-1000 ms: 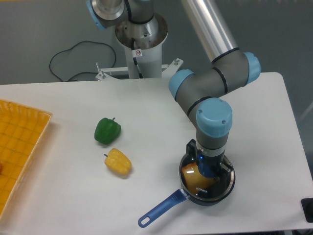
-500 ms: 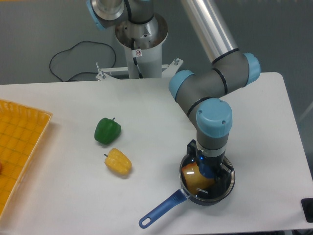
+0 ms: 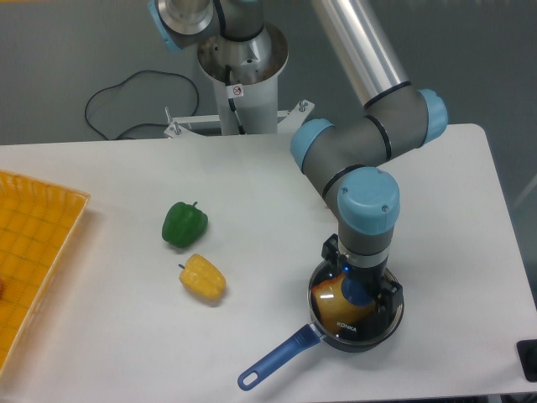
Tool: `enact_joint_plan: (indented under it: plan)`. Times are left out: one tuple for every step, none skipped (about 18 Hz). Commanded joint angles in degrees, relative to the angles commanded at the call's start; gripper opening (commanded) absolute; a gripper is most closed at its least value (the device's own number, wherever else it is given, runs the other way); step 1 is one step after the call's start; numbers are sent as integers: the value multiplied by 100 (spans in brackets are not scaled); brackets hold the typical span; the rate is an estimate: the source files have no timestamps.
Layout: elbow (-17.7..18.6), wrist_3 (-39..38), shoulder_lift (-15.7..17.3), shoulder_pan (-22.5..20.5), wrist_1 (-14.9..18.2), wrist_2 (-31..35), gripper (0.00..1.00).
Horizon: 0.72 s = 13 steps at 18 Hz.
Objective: Close the pot lid
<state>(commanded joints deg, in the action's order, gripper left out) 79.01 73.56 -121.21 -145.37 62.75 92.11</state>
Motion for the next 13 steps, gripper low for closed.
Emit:
enact_joint_plan:
  plan:
    - [17, -9, 96, 9, 61, -26, 100]
    - [35, -9, 184, 9, 184, -35, 100]
    - [35, -44, 246, 35, 298, -35, 100]
    - [70, -79, 342, 44, 343, -35, 100]
    - [131, -149, 517, 53, 378, -53, 100]
    - [184, -158, 667, 44, 474, -149, 100]
    - [193, -167, 799, 35, 597, -263, 100]
    - [202, -167, 966, 44, 720, -360, 100]
    - [246, -167, 1141, 61, 817, -361, 100]
    - [333, -141, 1335, 131, 844, -361, 100]
    - [421, -132, 1537, 184, 861, -361, 100]
    - [492, -132, 1713, 272, 914, -413, 100]
    - [588, -141, 1819, 351, 1019, -474, 100]
